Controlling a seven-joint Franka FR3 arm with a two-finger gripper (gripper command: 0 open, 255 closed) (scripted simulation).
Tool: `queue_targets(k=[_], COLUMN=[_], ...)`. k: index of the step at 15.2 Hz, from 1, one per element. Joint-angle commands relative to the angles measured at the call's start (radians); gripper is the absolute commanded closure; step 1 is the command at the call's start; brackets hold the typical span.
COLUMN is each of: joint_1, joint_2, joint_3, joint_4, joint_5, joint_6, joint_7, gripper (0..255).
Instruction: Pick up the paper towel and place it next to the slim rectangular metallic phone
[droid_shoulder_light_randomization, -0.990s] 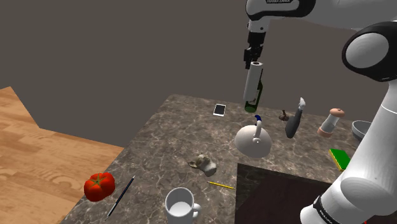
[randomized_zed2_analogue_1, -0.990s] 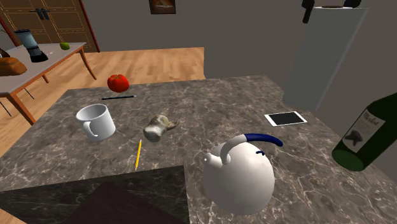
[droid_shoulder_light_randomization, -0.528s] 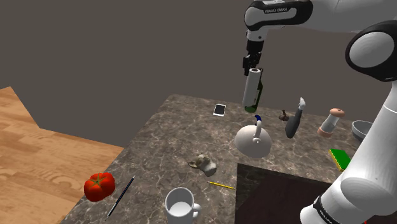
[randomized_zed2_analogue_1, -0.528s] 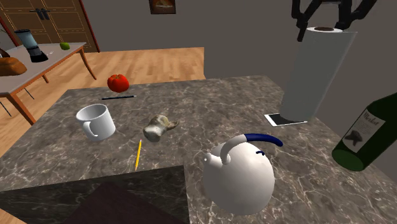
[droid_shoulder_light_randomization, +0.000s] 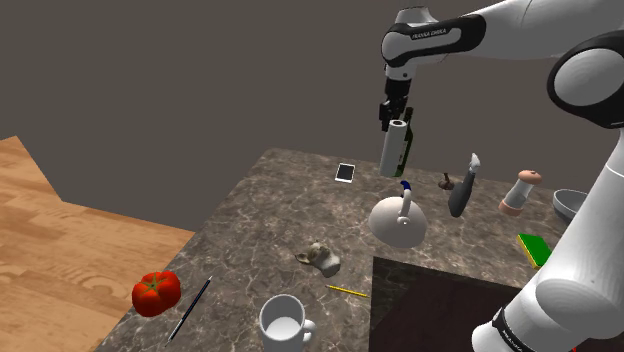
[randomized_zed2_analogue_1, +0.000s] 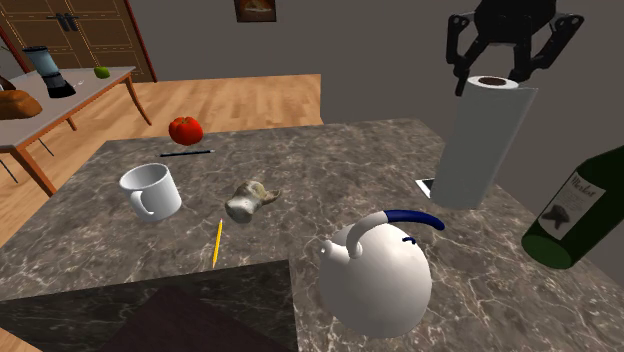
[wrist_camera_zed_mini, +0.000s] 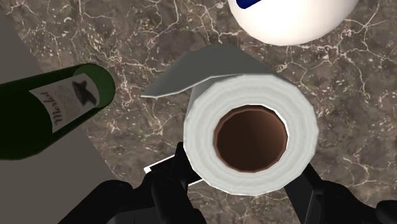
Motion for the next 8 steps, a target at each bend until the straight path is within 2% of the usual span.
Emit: queue_targets(k=[1,8], joint_1=[-0.001,-0.001], joint_2=[0.006,0.017], joint_3=[0.000,0.000], joint_4=[-0.019,-0.099], joint_5=[0.002,0.004], joint_6=[0.025,0.116], joint_7=[-0.001,-0.001], gripper=[255,255])
